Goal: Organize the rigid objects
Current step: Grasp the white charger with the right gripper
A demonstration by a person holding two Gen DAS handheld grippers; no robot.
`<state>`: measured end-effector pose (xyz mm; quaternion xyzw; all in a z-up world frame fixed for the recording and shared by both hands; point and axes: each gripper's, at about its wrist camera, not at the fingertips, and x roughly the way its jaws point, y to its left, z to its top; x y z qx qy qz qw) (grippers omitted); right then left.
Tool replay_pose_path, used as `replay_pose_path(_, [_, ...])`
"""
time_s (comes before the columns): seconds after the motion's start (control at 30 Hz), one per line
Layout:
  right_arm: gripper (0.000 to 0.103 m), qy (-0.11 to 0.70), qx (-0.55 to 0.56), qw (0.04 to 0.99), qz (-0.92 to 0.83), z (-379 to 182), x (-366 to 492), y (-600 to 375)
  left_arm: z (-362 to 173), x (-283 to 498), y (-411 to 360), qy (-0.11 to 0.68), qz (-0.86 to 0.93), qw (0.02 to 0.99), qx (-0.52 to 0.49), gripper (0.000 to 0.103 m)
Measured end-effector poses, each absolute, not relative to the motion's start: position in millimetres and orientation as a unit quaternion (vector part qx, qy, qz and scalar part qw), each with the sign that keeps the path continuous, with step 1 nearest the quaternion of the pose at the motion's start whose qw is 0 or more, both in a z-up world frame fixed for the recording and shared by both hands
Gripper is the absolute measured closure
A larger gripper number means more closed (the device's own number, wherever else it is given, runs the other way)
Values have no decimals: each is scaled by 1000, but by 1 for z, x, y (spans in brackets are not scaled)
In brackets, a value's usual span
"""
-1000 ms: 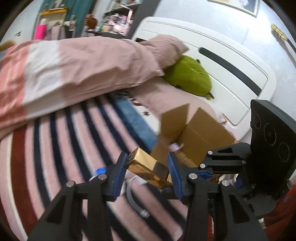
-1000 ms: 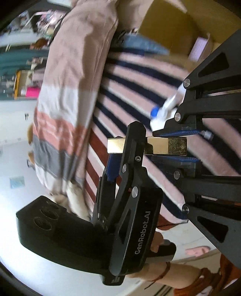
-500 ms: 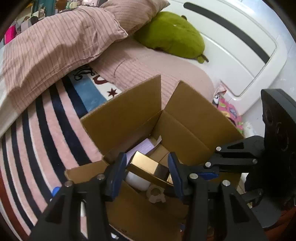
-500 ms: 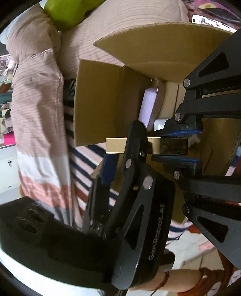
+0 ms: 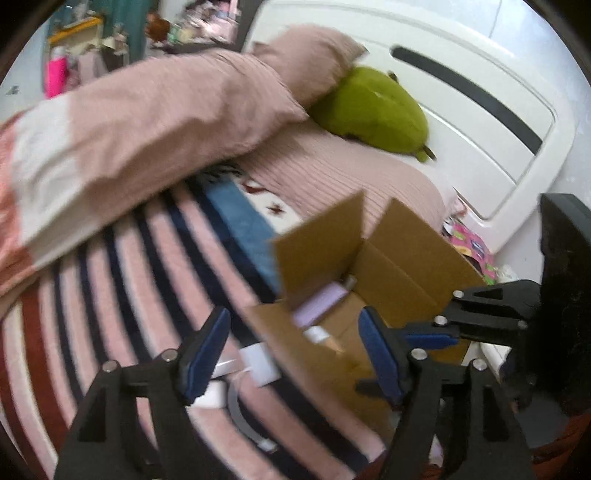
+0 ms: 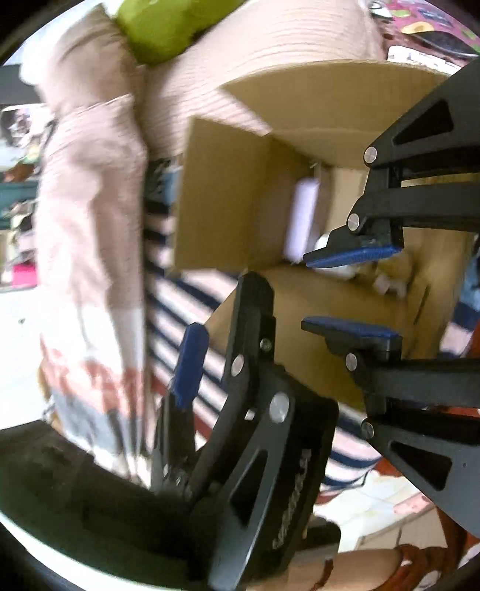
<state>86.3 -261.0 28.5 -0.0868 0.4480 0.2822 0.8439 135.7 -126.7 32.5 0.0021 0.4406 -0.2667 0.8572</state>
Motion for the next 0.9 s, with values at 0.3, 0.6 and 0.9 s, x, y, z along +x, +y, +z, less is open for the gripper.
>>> replay_pose_path(0.3, [74, 417, -132, 810, 391, 26, 49, -148, 6, 94, 15, 417, -172, 892, -39, 29])
replay_pose_path(0.6, [58, 506, -164, 785, 318, -80, 73, -104, -65, 60, 75, 415, -161, 891, -91, 29])
replay_pose_path(0.9, [50, 458, -225, 820, 257, -131, 116, -111, -91, 40, 90, 427, -150, 887, -93, 29])
